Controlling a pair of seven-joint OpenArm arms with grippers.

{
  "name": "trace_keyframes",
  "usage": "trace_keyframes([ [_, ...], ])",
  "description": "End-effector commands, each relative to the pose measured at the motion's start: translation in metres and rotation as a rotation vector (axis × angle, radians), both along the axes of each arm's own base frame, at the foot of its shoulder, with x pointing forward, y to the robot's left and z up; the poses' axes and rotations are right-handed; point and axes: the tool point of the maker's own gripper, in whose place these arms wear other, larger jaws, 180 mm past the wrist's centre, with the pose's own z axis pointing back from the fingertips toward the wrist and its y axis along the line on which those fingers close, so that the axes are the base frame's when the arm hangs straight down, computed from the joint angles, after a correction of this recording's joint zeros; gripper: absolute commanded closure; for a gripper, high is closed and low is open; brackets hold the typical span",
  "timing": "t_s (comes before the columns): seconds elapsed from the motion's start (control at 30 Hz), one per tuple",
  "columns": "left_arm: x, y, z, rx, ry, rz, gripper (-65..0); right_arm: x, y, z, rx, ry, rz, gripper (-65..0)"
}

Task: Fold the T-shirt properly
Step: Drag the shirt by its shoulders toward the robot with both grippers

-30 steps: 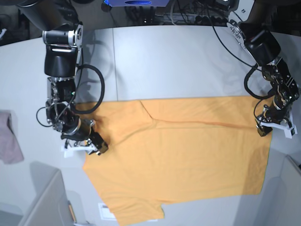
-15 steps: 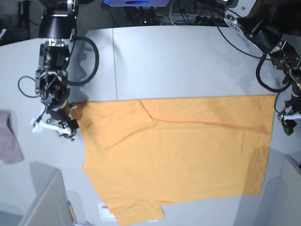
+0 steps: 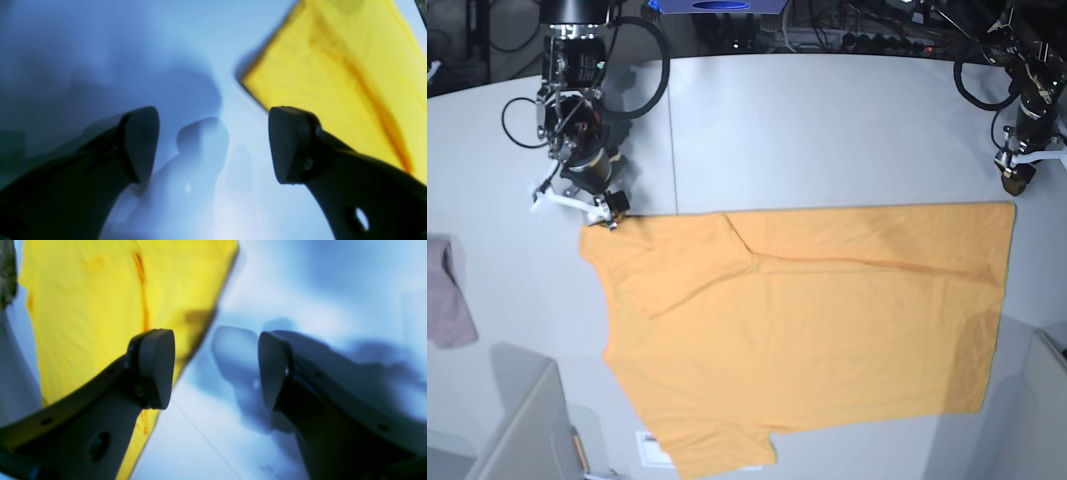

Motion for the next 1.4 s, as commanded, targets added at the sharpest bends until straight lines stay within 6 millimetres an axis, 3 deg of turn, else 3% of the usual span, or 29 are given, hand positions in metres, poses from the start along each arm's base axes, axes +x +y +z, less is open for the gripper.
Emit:
trace_keyframes([
  [0.0, 0.007, 0.014, 0.017, 0.044, -0.045, 0.006, -48.7, 0.005, -0.007, 0.002, -0.022, -0.007, -0.016, -37.1],
  [0.07, 0.006, 0.012, 0.011, 0.028, -0.038, 0.008, -48.7, 0.005, -0.01, -0.006, -0.03, 0.009, -0.025, -37.1],
  [0.17, 0.022, -0.003, 0.003, 0.004, -0.033, -0.041, -48.7, 0.005, -0.011, -0.013, -0.03, 0.028, -0.025, -37.1],
  [0.3, 0.039, -0.009, -0.004, -0.03, -0.04, -0.059, -48.7, 0.008, -0.01, -0.013, -0.029, 0.027, -0.025, -37.1],
  [0.6, 0.063, -0.006, -0.009, -0.094, -0.07, -0.032, -48.5, 0.017, -0.011, -0.022, -0.022, 0.049, -0.029, -37.1],
  [0.77, 0.071, -0.006, -0.014, -0.121, -0.068, -0.031, -48.5, 0.027, -0.014, -0.017, -0.057, -0.013, -0.03, -36.9],
  [1.07, 0.077, -0.004, -0.019, -0.079, -0.009, -0.049, -47.2, 0.024, -0.018, -0.025, -0.071, 0.001, -0.042, -36.8],
  [1.17, 0.077, -0.004, -0.018, -0.078, -0.009, -0.05, -34.2, 0.022, -0.017, -0.031, -0.069, 0.018, -0.042, -31.8],
  [1.33, 0.077, -0.005, -0.019, -0.076, -0.006, -0.055, -3.1, 0.021, -0.018, -0.042, -0.066, 0.048, -0.045, -11.3],
  [1.37, 0.077, -0.004, -0.018, -0.074, -0.007, -0.056, 0.0, 0.021, -0.019, -0.043, -0.065, 0.051, -0.048, -6.0],
])
